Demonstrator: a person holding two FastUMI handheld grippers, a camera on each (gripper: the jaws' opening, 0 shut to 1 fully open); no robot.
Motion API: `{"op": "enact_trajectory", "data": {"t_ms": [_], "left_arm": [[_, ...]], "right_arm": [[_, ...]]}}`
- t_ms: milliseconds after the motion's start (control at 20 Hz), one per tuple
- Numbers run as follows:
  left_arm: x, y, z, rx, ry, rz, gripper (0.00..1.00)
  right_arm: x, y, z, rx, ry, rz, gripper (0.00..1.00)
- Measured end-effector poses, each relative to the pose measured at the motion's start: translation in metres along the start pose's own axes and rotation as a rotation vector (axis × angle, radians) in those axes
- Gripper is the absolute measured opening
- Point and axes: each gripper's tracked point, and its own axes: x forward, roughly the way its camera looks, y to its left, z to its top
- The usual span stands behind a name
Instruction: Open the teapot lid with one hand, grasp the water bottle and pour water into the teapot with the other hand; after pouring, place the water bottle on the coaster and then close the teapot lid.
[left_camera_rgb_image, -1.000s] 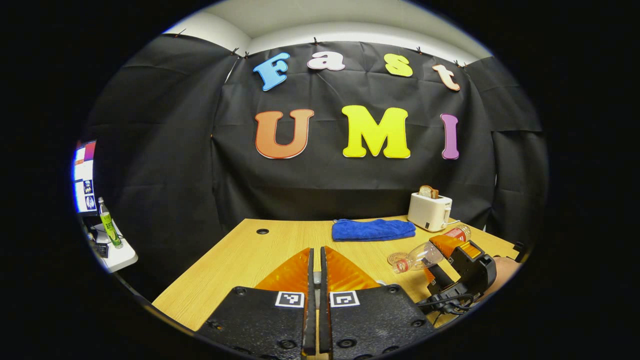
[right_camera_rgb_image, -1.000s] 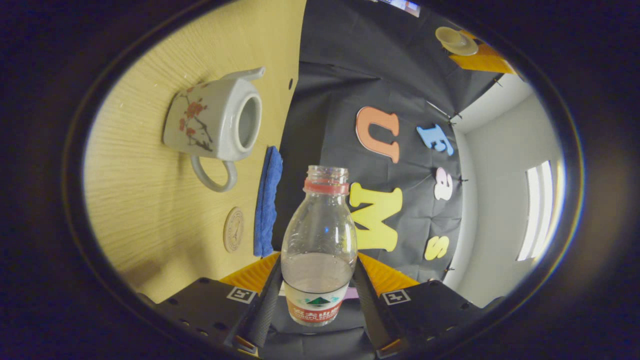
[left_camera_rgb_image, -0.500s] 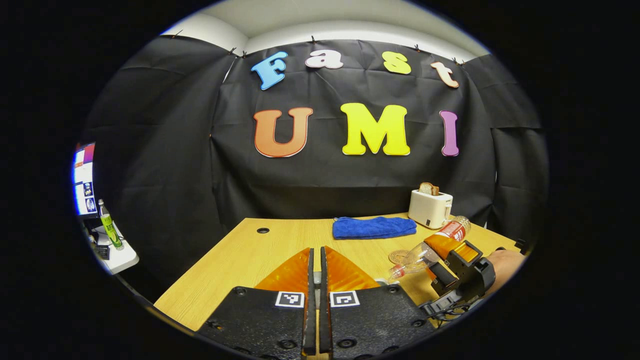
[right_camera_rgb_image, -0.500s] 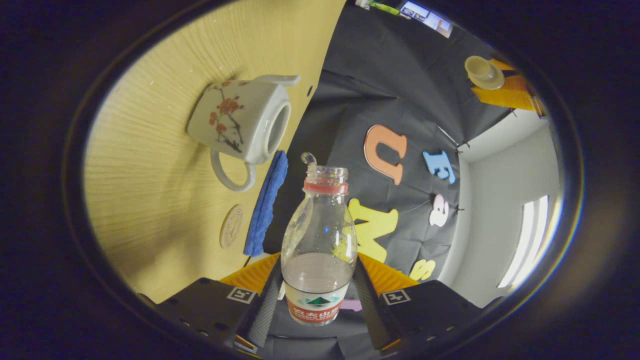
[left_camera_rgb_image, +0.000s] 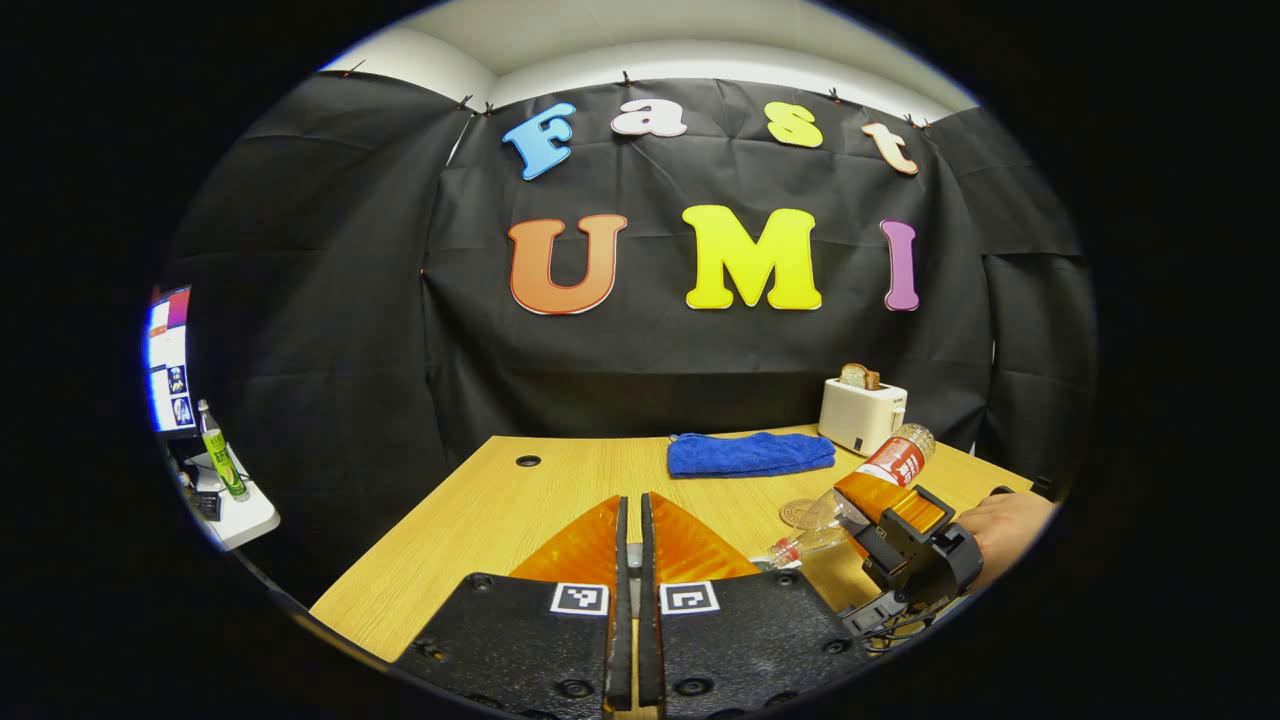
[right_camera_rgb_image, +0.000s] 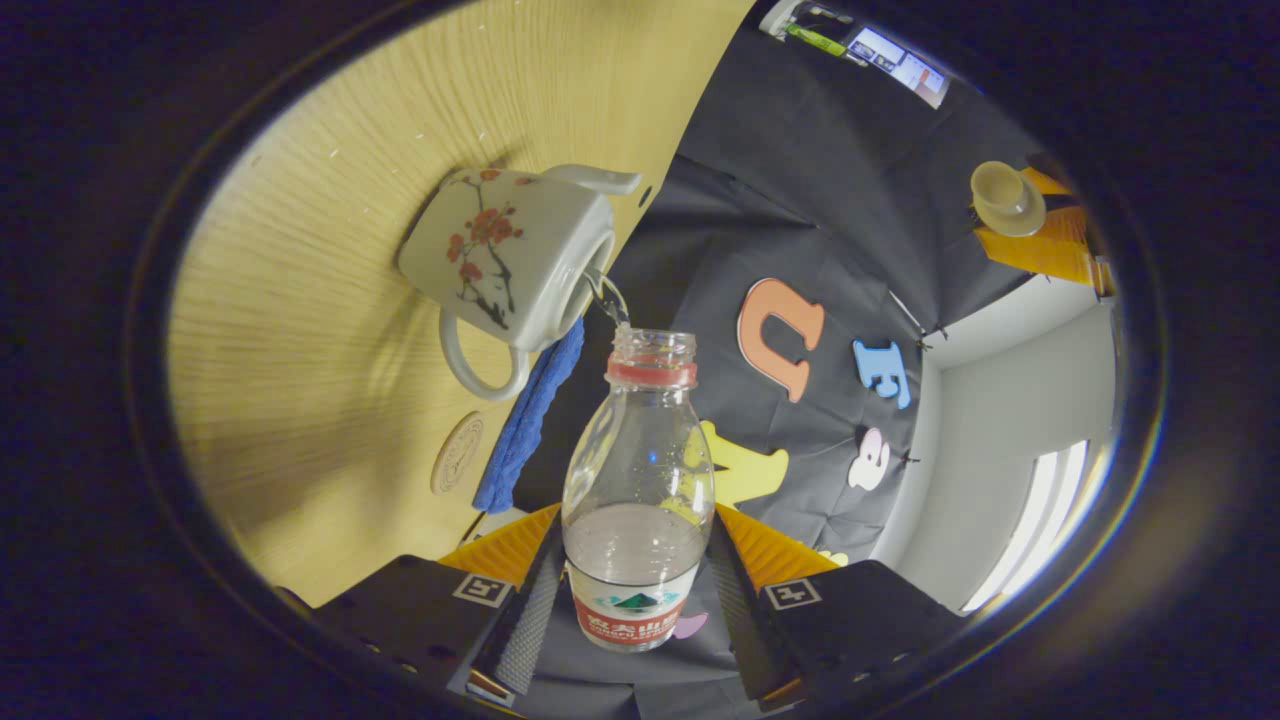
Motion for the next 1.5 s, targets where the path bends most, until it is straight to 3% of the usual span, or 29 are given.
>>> {"op": "enact_trajectory", "data": {"t_ms": [300, 1050, 1350, 1500], "left_arm": [[-0.004, -0.001, 0.003, 0.041, -0.005, 0.019, 0.05], [0.000, 0.007, -0.003, 0.049, 0.015, 0.042, 0.05], [0.000, 0.007, -0.003, 0.067, 0.017, 0.048, 0.05], [0.002, 0.007, -0.003, 0.066, 0.015, 0.049, 0.05]], "right_arm": [[0.000, -0.023, 0.002, -0.124, -0.036, -0.061, 0.78], [-0.003, -0.047, 0.010, -0.194, -0.051, -0.140, 0.76], [-0.001, -0.045, 0.007, -0.175, -0.037, -0.135, 0.76], [0.000, -0.041, -0.003, -0.089, -0.014, -0.125, 0.78]]}}
